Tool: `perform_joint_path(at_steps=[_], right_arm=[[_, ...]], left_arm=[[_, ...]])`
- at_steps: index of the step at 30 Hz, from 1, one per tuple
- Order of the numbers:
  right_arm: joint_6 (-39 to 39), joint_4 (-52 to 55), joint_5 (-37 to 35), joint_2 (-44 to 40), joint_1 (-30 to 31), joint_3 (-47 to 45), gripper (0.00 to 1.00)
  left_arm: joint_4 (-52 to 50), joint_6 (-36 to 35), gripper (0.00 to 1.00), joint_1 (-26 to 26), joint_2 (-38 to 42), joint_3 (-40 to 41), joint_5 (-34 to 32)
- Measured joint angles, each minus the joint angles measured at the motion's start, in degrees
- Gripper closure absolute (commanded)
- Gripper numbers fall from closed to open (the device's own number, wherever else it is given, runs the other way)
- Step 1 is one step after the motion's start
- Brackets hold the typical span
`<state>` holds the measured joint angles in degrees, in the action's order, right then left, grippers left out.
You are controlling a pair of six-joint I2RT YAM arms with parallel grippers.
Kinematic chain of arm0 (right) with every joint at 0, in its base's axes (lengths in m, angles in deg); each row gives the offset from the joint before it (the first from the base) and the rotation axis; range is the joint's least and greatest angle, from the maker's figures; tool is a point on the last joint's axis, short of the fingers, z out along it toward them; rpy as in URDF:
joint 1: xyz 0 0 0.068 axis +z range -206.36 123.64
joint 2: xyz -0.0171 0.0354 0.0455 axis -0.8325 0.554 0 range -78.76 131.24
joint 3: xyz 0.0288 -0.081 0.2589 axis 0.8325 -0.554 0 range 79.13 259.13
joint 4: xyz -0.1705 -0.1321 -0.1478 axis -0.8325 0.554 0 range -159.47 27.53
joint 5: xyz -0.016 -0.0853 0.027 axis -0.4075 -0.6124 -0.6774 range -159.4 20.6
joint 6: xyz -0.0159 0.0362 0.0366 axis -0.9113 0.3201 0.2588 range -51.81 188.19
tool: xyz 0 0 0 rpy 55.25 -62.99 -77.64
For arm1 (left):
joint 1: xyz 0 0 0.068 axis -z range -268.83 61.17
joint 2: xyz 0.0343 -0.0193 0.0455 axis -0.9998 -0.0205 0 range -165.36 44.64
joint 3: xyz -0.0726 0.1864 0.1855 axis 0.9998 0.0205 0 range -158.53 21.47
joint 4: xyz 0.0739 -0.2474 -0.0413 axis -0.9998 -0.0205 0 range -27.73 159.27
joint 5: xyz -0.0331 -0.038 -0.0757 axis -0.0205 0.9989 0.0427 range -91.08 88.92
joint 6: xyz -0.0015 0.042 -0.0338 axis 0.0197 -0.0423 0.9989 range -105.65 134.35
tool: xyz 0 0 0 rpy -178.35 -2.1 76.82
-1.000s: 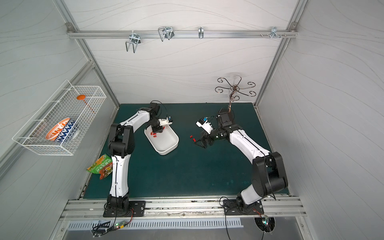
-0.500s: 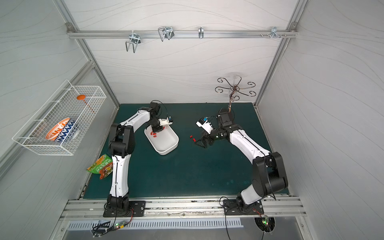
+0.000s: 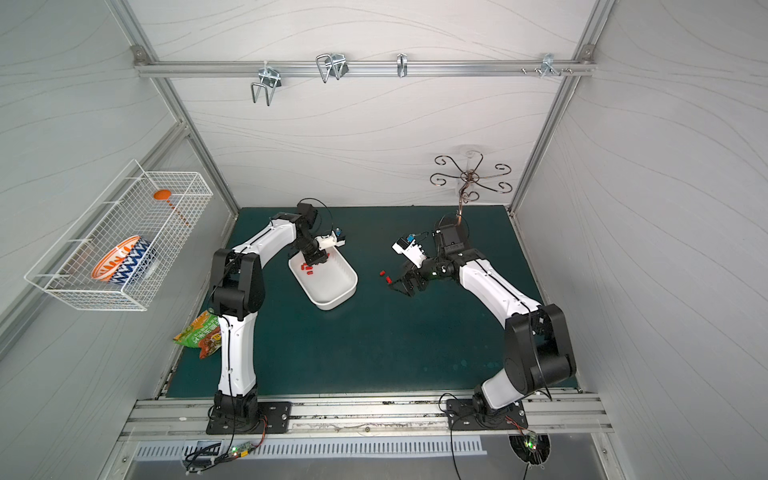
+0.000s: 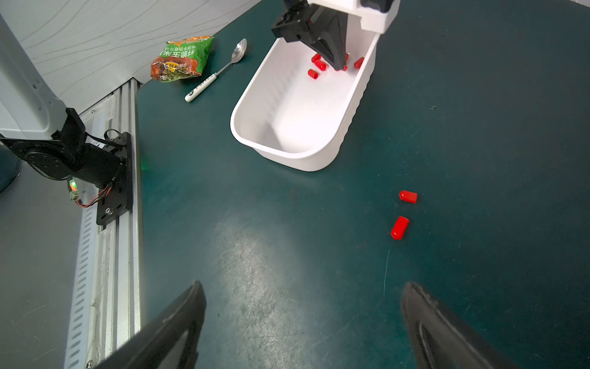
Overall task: Take the screw protection sleeves out of the storage box
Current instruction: Pick up the screw protection sleeve from the storage box, then place the screw protection sleeve at the center of the board.
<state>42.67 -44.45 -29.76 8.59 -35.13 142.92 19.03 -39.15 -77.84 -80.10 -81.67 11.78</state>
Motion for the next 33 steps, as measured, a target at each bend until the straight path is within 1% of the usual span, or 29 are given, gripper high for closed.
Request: perform_joint_path(at_steps=[5,13,15,18,21,24,29,33], right_arm=[[0.0,0.0,0.0,-0.2,0.0,0.0,0.01],[0.0,0.1,-0.2,-1.4,-0.6,0.0,0.01],[0.0,1.6,-0.2,-1.2,-0.8,0.8,0.01],[-0.9,5.3,-0.2,-0.1,-1.0,4.7,0.01],[-1.0,7.2,0.4,0.5,-1.8,8.2,0.01],[1.1,6.8,3.3,0.4,-5.2,8.8,0.01],[4.1,3.3,4.4,-1.7,-12.2,2.5,0.01],[4.2,3.1,4.1,-2.8,-13.2,0.8,0.01]], left_arm=[[-0.2,2.9,1.0,0.0,7.3,5.3,2.7],[-0.3,10.8,1.0,0.3,21.3,16.1,9.9],[-0.6,12.3,1.0,0.7,24.0,17.5,11.6],[-1.5,13.8,1.0,1.5,26.9,18.0,13.6],[-2.9,14.6,1.0,2.8,28.3,18.0,14.3],[-4.6,15.6,1.0,5.0,28.6,17.5,14.5],[-6.1,17.3,1.0,10.9,28.1,14.8,14.8],[-5.3,17.9,1.0,15.2,25.5,13.0,15.0]])
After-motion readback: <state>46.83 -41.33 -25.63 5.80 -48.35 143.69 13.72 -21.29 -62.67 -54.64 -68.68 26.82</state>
